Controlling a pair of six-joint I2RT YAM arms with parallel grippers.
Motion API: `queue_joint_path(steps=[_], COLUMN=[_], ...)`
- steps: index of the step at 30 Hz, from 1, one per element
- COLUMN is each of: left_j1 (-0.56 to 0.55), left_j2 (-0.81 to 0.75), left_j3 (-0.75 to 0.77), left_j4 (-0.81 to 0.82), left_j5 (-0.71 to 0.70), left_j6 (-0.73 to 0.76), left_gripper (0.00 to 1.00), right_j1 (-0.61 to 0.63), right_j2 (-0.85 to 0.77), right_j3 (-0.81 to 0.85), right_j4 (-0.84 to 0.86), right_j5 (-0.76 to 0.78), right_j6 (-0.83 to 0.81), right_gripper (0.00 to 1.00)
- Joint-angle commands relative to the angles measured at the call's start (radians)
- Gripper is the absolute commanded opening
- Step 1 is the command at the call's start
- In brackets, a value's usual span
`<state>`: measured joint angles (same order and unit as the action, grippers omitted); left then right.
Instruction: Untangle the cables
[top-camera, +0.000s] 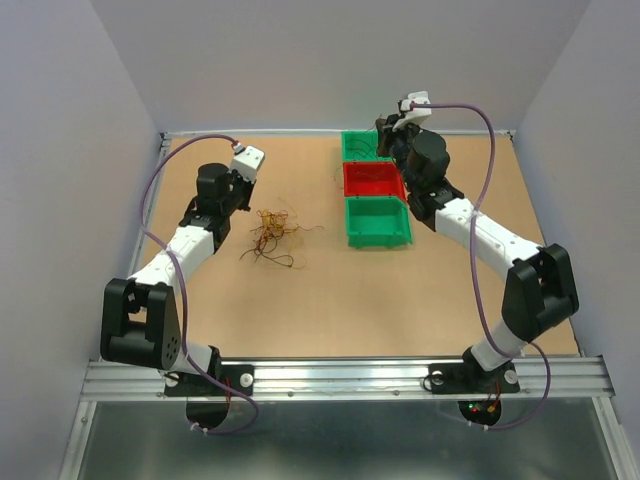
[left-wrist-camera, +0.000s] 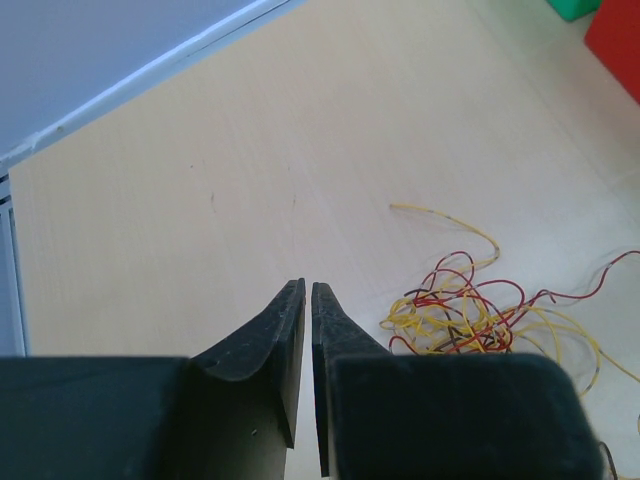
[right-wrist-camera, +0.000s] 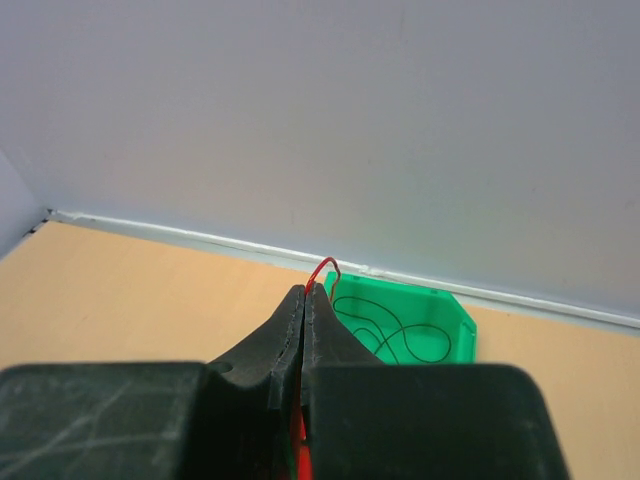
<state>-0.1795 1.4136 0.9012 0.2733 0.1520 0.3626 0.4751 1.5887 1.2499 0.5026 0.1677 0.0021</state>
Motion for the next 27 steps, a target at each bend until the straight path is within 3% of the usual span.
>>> queue_joint_path(steps=[1, 12, 20, 27], left_j1=[0.0, 0.0, -0.002, -0.002], left_j2=[-0.05, -0.067, -0.065, -0.071], left_j3=[-0.015, -0.027, -0.027, -0.028], left_j4=[0.044, 0.047, 0.046, 0.044], left_j5=[0.026, 0.046, 0.061, 0.064], left_j6=[-0.008, -0.002, 0.001, 0.001], left_gripper=[0.2, 0.2, 0.2, 0.2], right_j1=[-0.026, -0.038, -0.038, -0.038], right_j2=[0.063, 0.05, -0.048, 0.0], right_j3=[0.1, 0.031, -0.072, -0.054], right_j4=[0.051, 0.065, 0.065, 0.07], right_j5=[-0.037, -0.123, -0.116, -0.062], right_j6=[0.041, 0.065, 0.061, 0.007], right_gripper=[0.01, 0.0, 0.01, 0.01])
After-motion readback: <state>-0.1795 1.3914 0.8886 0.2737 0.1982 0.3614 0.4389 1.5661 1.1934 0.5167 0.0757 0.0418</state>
